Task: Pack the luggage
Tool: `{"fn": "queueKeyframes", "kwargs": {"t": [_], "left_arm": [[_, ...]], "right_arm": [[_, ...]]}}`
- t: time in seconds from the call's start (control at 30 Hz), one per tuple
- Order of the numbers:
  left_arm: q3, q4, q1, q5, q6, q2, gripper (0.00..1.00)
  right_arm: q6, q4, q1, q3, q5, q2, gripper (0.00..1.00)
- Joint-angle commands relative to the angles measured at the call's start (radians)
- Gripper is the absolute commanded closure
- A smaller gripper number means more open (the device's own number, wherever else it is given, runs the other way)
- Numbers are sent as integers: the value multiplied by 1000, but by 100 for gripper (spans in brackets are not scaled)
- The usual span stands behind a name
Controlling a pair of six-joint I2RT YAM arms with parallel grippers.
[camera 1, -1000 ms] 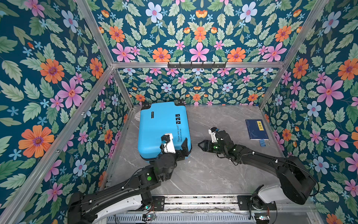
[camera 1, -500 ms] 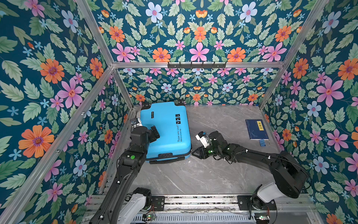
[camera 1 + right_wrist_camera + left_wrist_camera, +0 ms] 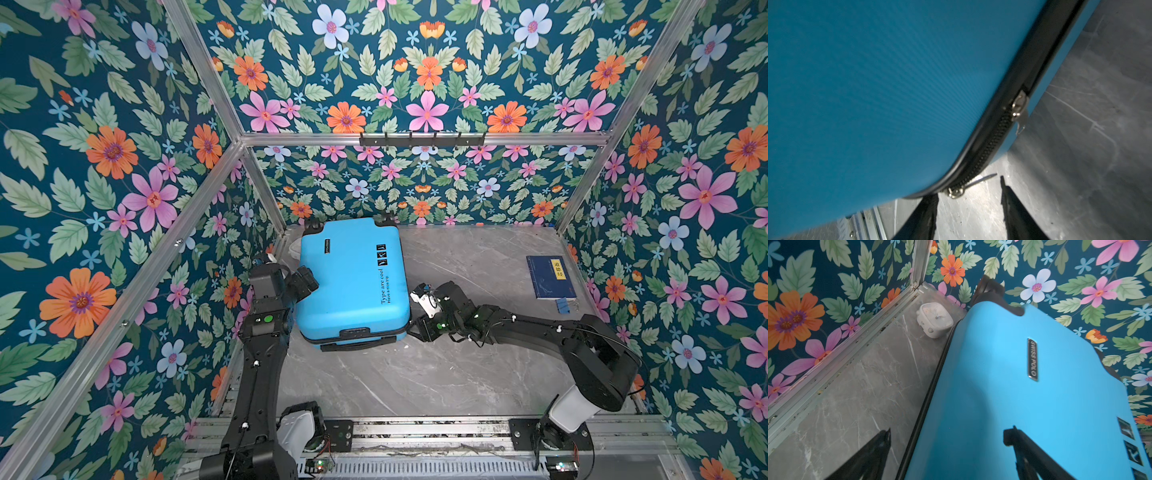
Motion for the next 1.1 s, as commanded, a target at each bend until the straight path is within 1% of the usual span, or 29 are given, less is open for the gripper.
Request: {"fn": "queueKeyframes", "kwargs": {"t": [0.0,0.1,0.33,0.43,0.6,0.67,0.73,0.87,0.9,1.07], "left_arm": [[-16,79,51,76,-25,17,6],[-4,110,79,111,-34,76,6],[32,217,86,226,-78,247,7],[55,248,87,289,-82,308,9],[102,297,81,420,-83,394,9],[127,299,75,451,-79,429,10],[149,311,61,488,-76,463,10],[199,317,4,505,-53,518,11],[211,317,-17,509,-50,532,11],[264,330,-105,501,-37,591,11]], "right_arm": [[-20,50,1,20,2,34,55],[-21,64,2,27,-2,48,55],[-19,88,2,32,-5,51,55],[-18,92,6,42,-10,53,57],[-21,96,18,51,-18,51,57],[-21,99,25,48,-17,44,57],[-12,108,29,42,-17,38,57],[16,141,32,3,-12,22,56],[23,150,33,-11,-7,-10,56],[52,181,33,-95,40,-80,47]]}}
